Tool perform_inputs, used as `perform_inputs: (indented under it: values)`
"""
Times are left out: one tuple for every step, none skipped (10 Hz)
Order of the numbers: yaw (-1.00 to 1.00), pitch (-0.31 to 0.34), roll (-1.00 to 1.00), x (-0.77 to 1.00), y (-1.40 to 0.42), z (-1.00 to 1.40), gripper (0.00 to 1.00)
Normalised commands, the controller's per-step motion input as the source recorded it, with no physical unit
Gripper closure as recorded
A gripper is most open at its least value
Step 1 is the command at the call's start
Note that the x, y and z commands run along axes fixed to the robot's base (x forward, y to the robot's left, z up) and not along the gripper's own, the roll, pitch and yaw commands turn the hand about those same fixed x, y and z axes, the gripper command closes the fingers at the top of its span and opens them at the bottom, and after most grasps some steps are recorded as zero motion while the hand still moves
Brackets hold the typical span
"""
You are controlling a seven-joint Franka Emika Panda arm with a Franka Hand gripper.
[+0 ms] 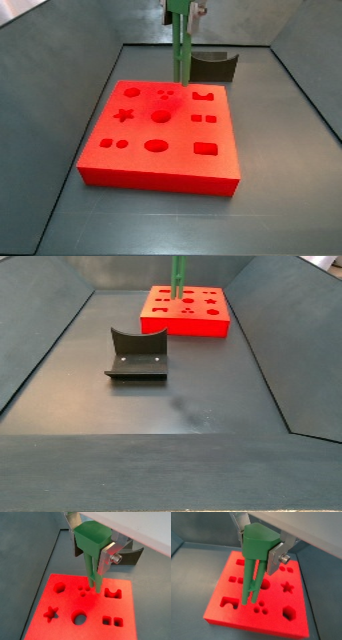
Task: Pick up the 3 prong object. Move up. Place the 3 prong object on the fixture. Regrasp the 3 prong object. Move to above the board. Insert the 3 prong object.
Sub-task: Insert the 3 prong object.
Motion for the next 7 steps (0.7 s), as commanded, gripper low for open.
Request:
perform_inputs:
  values:
    - [-0.9, 0.0, 0.03, -0.11, 0.04, -0.27, 1.0]
    - [0.0, 0.0, 0.01, 0.0, 0.0, 0.0, 1.0]
    - [-0.91, 0.039, 0.0, 0.0, 0.04, -0.01, 1.0]
    - [-1.0, 0.034, 0.0, 0.0, 0.0, -0.01, 1.0]
    - [-1.0, 0.017, 0.0, 0.0, 0.0, 0.0, 1.0]
    - [-0.19, 0.026, 0.0, 0.06, 0.0, 0.0, 1.0]
    - [-0.1, 0.043, 0.0, 0.0, 0.08, 0.0, 1.0]
